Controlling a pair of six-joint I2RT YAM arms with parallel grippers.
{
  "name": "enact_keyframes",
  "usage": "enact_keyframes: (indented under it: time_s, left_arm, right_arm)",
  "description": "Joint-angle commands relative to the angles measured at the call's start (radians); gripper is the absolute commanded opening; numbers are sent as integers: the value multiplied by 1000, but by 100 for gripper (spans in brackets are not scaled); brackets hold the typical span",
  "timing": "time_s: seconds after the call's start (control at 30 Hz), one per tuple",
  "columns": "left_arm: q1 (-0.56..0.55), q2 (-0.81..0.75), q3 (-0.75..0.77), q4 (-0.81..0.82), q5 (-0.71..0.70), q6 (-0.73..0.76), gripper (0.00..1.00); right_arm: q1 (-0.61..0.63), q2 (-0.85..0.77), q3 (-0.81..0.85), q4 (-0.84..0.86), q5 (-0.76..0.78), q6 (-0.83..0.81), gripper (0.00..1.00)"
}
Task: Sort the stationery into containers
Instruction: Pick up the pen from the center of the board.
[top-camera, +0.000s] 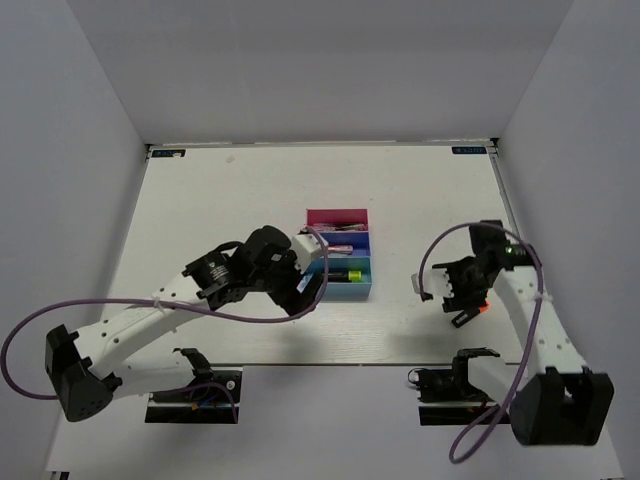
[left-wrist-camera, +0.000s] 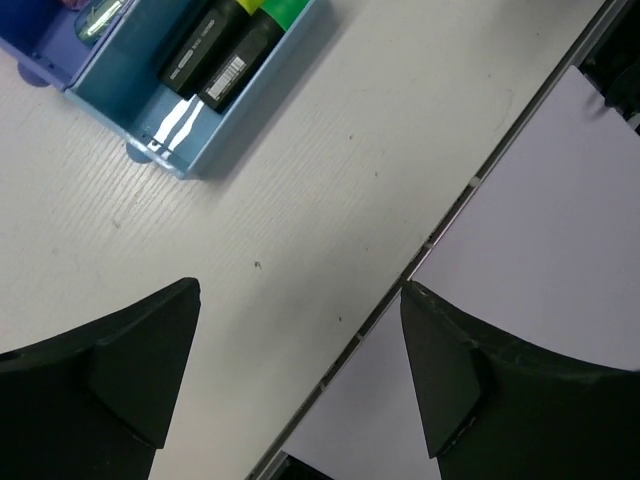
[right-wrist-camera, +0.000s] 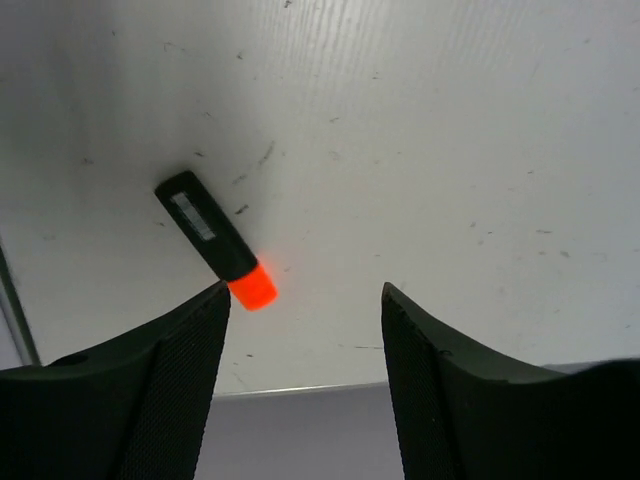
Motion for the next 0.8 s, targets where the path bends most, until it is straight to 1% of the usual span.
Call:
enact_keyframes:
  time_s: [0.0, 0.03, 0.13, 0.17, 0.2, 0.23, 0.3, 0.33, 0.37, 0.4, 0.43, 0.47, 0.5, 0.57, 0.6, 0.67, 0.77]
  left_arm:
    - [16, -117, -65, -15, -24, 31, 92]
    - [19, -128, -84, -22, -24, 38, 92]
    - [42, -176, -108, -24, -31, 72, 95]
    - [53, -202, -134, -26, -45, 72, 96]
    - [61, -207, -142, -23, -42, 72, 96]
    - [93, -205, -151, -30, -36, 72, 96]
    - [125, -201, -157, -33, 19, 72, 96]
    - [185, -195, -167, -27, 42, 72, 96]
    - [206, -194, -177, -21, 123, 62, 96]
    - [225, -197, -196, 3, 148, 54, 96]
    - [269, -196, -203, 11, 166, 49, 96]
    - [279, -194, -213, 16, 195, 43, 96]
    - [288, -190, -213, 14, 197, 45, 96]
    - [296, -181, -214, 13, 202, 42, 96]
    - [299, -181, -216, 14, 200, 43, 96]
    - [309, -176, -217, 16, 220, 45, 96]
    - [331, -165, -217, 22, 231, 40, 96]
  right_arm:
    - [-58, 152, 210, -285, -93, -469, 66]
    - [-87, 190, 233, -300, -77, -533, 66]
    - [-118, 241, 265, -268, -24, -605, 66]
    - [-137, 285, 305, -279, 13, -643, 66]
    - [-143, 304, 319, -340, 29, -656, 66]
    - [-146, 319, 328, -354, 56, -683, 66]
    - [-163, 333, 302, -338, 70, -720, 67]
    - [-167, 323, 287, -319, 61, -731, 67]
    - [-181, 323, 252, -278, 34, -758, 67]
    - [-184, 327, 227, -246, 8, -763, 68]
    - [-190, 335, 206, -244, 1, -768, 68]
    - [-195, 341, 191, -241, -11, -794, 68]
    - [-201, 339, 134, -204, -14, -800, 68]
    - [-222, 338, 86, -160, -43, -841, 68]
    - [-232, 336, 44, -106, -54, -855, 68]
    - [-235, 353, 25, -74, -75, -858, 70]
    - [-241, 387, -20, 30, -83, -865, 70]
